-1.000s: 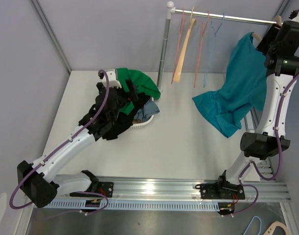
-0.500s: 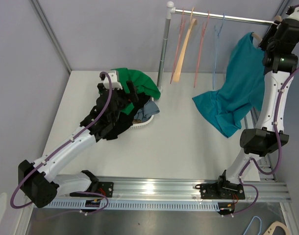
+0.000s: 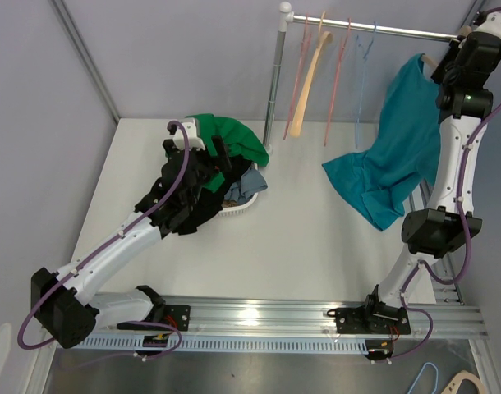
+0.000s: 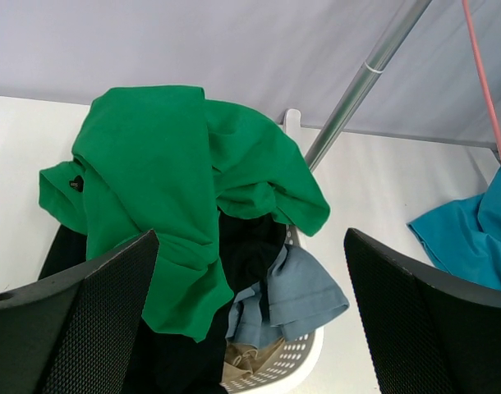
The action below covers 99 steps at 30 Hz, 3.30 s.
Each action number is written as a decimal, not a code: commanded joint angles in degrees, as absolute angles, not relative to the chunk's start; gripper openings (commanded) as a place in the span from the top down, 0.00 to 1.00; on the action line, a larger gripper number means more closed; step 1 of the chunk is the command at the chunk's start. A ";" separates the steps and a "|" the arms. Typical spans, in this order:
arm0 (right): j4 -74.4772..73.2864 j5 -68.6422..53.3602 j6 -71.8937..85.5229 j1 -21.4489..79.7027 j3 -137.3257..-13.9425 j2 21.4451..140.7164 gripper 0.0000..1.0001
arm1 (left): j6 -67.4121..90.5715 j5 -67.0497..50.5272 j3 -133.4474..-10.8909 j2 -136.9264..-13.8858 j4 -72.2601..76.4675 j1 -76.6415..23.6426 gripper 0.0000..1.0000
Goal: Remove the t-shirt from the hanger
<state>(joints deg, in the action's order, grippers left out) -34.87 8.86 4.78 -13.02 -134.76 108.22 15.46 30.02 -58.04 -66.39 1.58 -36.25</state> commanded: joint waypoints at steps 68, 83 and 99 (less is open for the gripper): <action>-40.43 42.80 30.50 18.19 -91.14 62.75 1.00 | -1.76 -2.79 -55.19 -63.19 21.88 -76.90 0.01; -38.67 41.13 28.92 19.16 -90.17 62.14 1.00 | -2.02 -6.77 -75.13 -82.43 13.10 -76.73 0.29; -37.27 42.27 26.98 19.25 -90.88 64.51 1.00 | -0.44 -8.09 -72.52 -80.52 10.73 -77.96 0.99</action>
<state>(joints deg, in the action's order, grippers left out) -41.69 39.86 26.89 19.07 -89.65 63.66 -1.45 -6.70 -74.00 -85.12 10.24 -76.82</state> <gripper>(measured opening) 0.110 0.011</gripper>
